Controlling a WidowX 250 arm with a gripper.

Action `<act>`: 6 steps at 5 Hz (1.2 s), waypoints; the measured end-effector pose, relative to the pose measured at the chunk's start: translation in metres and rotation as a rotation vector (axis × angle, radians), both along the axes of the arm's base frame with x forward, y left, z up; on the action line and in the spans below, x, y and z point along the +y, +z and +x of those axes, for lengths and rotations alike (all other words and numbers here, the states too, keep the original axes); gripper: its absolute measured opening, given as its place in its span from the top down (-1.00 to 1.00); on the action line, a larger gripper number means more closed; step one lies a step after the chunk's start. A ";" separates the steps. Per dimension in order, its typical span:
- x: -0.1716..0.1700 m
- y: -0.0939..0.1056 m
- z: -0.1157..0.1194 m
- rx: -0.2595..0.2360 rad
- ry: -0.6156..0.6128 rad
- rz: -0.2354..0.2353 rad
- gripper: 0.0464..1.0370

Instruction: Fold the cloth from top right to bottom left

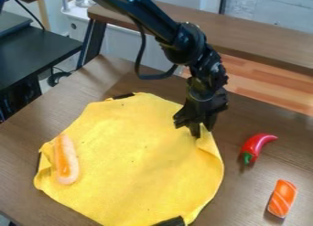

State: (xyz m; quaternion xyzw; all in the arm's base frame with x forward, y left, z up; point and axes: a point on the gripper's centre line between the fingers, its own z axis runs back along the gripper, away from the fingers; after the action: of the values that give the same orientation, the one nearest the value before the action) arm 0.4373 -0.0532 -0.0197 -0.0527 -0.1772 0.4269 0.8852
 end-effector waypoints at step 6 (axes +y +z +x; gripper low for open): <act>0.024 0.046 -0.015 -0.033 -0.023 -0.111 0.21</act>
State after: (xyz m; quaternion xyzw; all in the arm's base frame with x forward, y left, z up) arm 0.4225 -0.0290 0.0261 -0.1108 -0.1672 0.4249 0.8828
